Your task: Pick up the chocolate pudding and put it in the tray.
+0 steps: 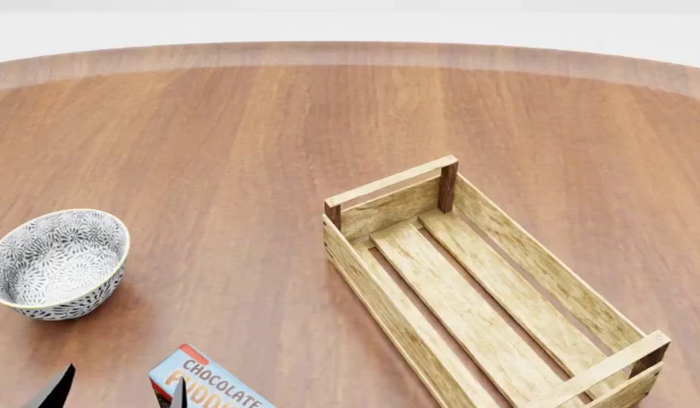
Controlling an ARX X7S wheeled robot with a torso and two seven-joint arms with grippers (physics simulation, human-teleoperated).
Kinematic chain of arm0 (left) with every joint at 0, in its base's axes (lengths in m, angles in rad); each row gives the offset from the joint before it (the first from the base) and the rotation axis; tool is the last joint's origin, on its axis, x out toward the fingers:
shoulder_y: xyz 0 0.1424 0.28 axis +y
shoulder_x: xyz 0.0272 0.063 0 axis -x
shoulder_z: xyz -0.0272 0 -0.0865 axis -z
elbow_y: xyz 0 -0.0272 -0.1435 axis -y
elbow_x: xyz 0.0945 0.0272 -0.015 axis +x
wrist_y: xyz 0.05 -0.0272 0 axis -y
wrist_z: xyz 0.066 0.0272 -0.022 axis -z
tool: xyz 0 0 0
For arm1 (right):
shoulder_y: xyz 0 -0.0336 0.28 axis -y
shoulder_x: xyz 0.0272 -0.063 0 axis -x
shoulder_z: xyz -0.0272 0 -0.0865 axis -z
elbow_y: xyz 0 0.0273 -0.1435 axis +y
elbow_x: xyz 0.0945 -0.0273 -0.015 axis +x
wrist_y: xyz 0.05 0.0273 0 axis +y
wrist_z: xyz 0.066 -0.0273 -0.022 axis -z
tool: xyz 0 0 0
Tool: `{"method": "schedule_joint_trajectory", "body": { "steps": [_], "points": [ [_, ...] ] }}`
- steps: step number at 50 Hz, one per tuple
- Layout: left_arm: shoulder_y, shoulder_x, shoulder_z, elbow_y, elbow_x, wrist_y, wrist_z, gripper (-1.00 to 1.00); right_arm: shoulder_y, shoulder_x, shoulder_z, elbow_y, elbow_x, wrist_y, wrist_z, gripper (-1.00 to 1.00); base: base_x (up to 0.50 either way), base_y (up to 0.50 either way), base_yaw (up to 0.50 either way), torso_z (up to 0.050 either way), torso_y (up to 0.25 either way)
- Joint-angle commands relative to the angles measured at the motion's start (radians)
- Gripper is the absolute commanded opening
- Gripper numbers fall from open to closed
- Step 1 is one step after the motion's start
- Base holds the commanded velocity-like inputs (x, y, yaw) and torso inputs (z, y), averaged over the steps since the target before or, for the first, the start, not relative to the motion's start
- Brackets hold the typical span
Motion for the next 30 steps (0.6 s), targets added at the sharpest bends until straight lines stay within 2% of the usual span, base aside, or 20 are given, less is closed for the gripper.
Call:
{"method": "schedule_joint_trajectory", "body": {
  "steps": [1,30],
  "points": [
    [-0.004,-0.004,0.008,0.003,-0.001,-0.004,-0.006,1.00,0.031,-0.017,-0.004,0.093,0.005,-0.046,-0.004,1.00,0.00,0.00,0.00,0.000,0.000],
    [-0.012,-0.010,0.032,0.005,-0.002,-0.006,-0.017,1.00,0.076,-0.047,-0.035,0.217,0.023,-0.101,-0.002,1.00,0.00,0.00,0.00,0.000,0.000]
  ]
}}
